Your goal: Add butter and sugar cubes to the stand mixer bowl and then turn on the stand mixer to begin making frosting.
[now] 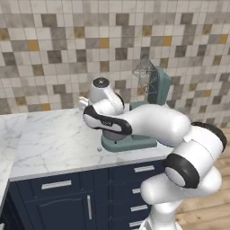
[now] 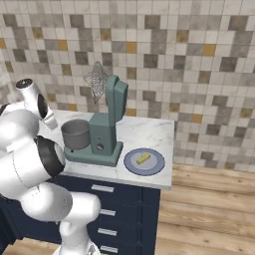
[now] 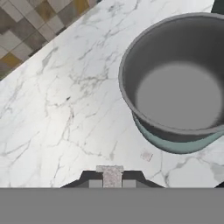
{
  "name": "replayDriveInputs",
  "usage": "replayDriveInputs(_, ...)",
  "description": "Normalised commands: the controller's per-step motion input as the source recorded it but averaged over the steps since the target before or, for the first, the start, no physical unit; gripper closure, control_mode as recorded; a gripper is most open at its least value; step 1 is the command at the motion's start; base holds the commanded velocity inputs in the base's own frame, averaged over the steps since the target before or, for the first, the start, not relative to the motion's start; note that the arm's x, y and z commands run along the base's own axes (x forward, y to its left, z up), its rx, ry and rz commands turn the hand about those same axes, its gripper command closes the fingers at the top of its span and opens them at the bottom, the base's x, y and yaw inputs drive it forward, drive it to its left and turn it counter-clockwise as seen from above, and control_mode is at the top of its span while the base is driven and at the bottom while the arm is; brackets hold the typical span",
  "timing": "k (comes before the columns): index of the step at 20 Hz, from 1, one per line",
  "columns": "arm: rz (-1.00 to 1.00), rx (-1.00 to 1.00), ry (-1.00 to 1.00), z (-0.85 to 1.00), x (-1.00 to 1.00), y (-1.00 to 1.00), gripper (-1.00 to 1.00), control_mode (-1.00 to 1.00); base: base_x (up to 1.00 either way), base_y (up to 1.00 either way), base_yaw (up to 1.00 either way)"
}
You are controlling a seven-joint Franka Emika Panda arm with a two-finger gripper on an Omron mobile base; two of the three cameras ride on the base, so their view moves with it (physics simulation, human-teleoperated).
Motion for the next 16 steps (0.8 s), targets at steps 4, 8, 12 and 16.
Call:
replayDriveInputs(4, 0.0, 0.0, 0.0, 0.5, 0.05, -0.6, 1.0, -1.0, 0.0, 0.0, 0.0)
replayDriveInputs(8, 0.01, 0.0, 0.02, 0.01, 0.38, -0.59, 1.0, -1.0, 0.0, 0.0, 0.0)
replayDriveInputs(12, 0.02, 0.0, 0.0, 0.0, 0.54, -0.36, 1.0, -1.0, 0.0, 0.0, 0.0)
replayDriveInputs(16, 0.0, 0.0, 0.0, -0.13, 0.49, -0.04, 1.0, -1.0, 0.0, 0.0, 0.0)
